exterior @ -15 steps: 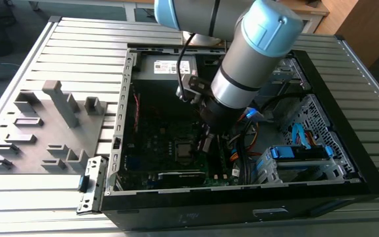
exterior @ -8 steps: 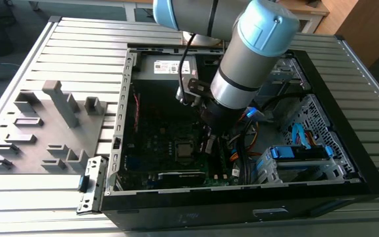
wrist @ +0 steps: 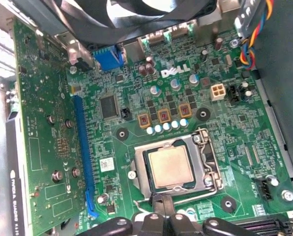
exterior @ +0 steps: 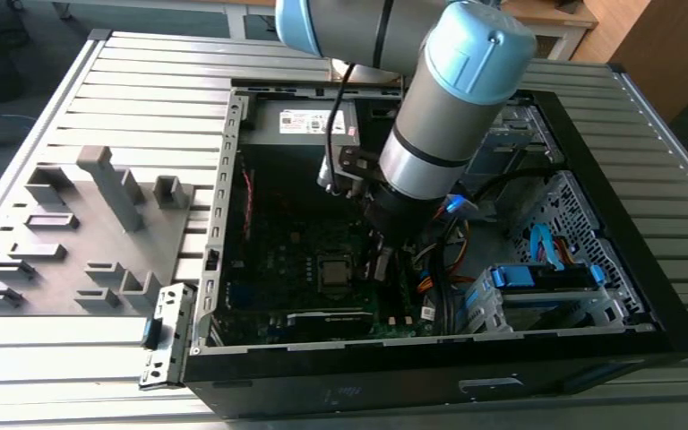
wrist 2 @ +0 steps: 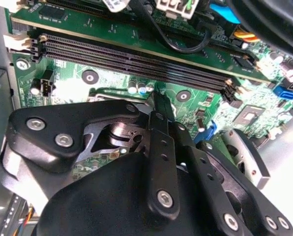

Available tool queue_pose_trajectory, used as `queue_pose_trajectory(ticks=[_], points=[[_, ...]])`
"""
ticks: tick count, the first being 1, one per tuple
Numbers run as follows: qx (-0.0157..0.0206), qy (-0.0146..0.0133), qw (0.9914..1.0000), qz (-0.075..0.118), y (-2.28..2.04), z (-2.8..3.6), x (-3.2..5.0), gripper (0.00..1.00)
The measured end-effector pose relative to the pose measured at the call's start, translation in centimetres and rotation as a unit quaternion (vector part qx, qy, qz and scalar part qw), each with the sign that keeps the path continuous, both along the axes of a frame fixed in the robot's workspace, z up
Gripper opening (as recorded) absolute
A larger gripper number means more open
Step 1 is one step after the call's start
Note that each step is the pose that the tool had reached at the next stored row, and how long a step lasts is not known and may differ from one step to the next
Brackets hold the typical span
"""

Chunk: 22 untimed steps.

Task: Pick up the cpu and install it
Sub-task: 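Install the first cpu locking lever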

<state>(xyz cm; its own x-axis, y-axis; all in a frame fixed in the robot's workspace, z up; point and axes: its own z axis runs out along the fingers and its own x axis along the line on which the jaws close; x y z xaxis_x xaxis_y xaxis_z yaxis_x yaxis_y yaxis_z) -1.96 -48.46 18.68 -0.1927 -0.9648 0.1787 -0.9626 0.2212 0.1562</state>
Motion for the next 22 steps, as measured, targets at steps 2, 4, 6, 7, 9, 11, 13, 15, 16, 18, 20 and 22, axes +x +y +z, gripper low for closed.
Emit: queue_pose_trajectory(ticks=[2,4,6,7,9,11,13,15,16,18,20,22], points=[[0.0002,-0.0011,0.99999,0.004,-0.04,-0.06,-0.08,0.11],[0.0005,-0.0020,0.99997,0.007,-0.14,-0.10,-0.18,0.11],[0.0005,-0.0027,0.99994,0.011,-0.28,-0.11,-0.25,0.11],[0.0005,-0.0030,0.99991,0.013,-0.35,-0.12,-0.29,0.11],[0.0005,-0.0038,0.99985,0.017,-0.50,-0.12,-0.33,0.11],[0.0011,-0.0050,0.99977,0.021,-0.58,-0.13,-0.35,0.11],[0.0043,-0.0060,0.99970,0.024,-0.63,-0.12,-0.36,0.11],[0.0081,-0.0062,0.99964,0.025,-0.63,-0.13,-0.37,0.11],[0.0103,-0.0063,0.99961,0.025,-0.62,-0.13,-0.37,0.11],[0.0157,-0.0064,0.99953,0.026,-0.63,-0.08,-0.37,0.11],[0.0211,-0.0066,0.99942,0.026,-0.62,0.02,-0.37,0.11],[0.0246,-0.0068,0.99933,0.026,-0.62,0.06,-0.38,0.11]])
